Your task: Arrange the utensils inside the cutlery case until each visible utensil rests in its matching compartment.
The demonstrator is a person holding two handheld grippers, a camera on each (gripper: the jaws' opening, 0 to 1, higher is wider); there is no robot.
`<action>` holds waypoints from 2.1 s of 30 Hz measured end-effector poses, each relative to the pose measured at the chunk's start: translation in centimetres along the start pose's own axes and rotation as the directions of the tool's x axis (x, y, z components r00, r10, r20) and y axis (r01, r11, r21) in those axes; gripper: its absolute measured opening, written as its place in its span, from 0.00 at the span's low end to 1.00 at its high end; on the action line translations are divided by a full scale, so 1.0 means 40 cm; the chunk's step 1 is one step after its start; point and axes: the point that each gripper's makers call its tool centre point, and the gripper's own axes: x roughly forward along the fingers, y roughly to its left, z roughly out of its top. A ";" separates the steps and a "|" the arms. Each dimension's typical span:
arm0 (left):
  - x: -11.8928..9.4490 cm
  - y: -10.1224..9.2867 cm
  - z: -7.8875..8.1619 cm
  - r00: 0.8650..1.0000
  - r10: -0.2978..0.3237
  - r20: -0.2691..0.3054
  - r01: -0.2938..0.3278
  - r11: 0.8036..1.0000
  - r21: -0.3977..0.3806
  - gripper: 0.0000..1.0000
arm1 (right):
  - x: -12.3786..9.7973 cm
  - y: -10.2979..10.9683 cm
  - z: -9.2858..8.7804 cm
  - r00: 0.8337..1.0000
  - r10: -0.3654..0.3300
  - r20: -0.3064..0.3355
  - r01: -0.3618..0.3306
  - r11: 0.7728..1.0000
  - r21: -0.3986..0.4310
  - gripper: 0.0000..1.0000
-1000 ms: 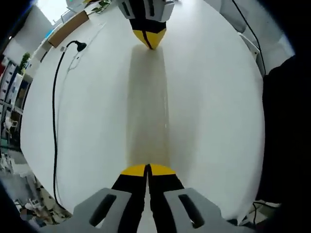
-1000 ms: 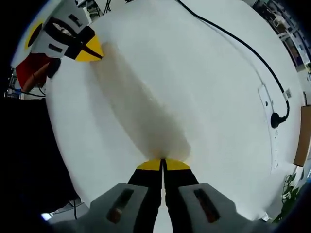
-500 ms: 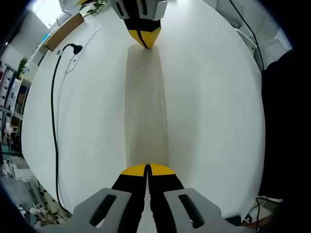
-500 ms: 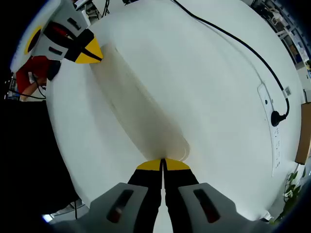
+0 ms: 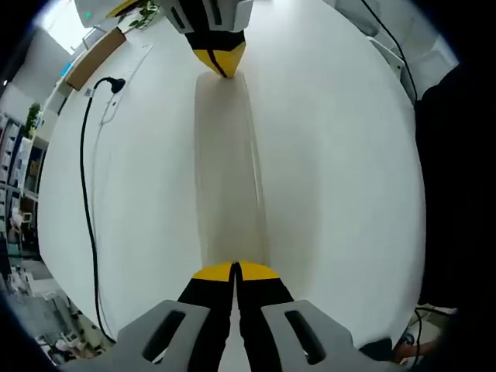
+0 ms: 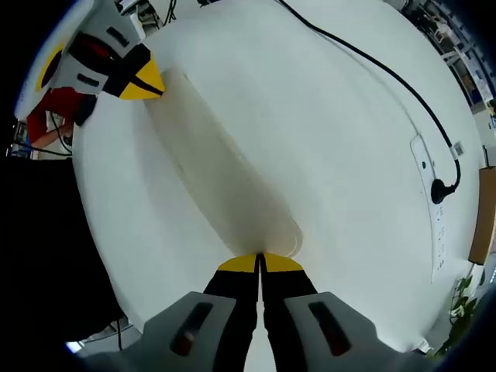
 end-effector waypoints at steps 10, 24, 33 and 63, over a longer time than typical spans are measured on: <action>-0.001 -0.001 -0.002 1.000 -0.003 0.001 0.003 1.000 0.015 0.01 | 0.001 0.000 0.002 1.000 0.003 0.008 -0.003 1.000 0.007 0.00; 0.000 0.003 0.002 1.000 -0.004 0.026 0.003 1.000 0.016 0.01 | 0.002 -0.003 0.002 1.000 0.009 0.005 -0.009 1.000 0.010 0.00; 0.003 0.003 0.002 0.999 -0.025 0.026 0.026 0.999 -0.026 0.00 | 0.003 -0.001 0.001 1.000 0.015 0.018 -0.015 1.000 0.018 0.00; 0.002 0.001 0.001 0.999 -0.041 0.008 0.041 0.998 -0.038 0.00 | -0.008 -0.050 0.055 0.987 -0.062 0.148 0.052 0.996 0.072 0.00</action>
